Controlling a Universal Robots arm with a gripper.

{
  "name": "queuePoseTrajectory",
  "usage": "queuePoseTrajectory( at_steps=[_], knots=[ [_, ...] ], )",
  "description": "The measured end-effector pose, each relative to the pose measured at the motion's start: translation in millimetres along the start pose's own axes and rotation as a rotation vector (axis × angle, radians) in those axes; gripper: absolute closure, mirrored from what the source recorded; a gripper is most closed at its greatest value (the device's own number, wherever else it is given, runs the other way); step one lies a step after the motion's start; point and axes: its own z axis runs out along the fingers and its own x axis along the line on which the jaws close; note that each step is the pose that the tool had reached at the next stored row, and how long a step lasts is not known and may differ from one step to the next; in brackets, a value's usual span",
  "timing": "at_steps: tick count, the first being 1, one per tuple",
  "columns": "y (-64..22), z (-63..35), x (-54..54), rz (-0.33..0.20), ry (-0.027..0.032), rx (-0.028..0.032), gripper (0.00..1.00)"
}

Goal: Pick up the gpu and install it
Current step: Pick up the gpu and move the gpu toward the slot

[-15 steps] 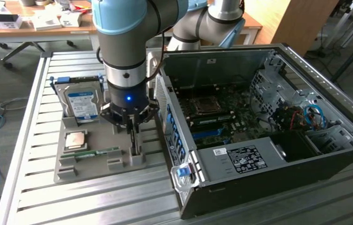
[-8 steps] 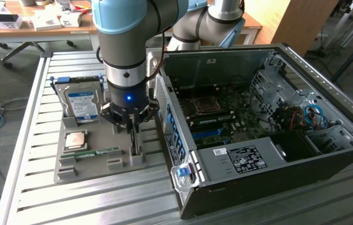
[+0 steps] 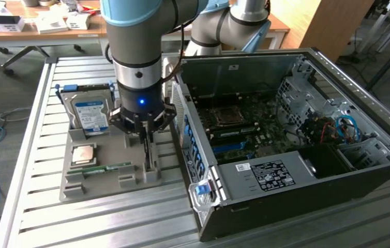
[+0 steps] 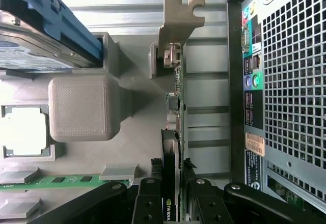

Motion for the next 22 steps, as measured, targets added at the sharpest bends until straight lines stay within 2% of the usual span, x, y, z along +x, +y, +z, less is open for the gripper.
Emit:
queuePoseTrajectory(
  at_steps=[22],
  knots=[
    [2.5,-56.3,-1.3,-0.006,0.0001,-0.0001,0.74]
  ],
)
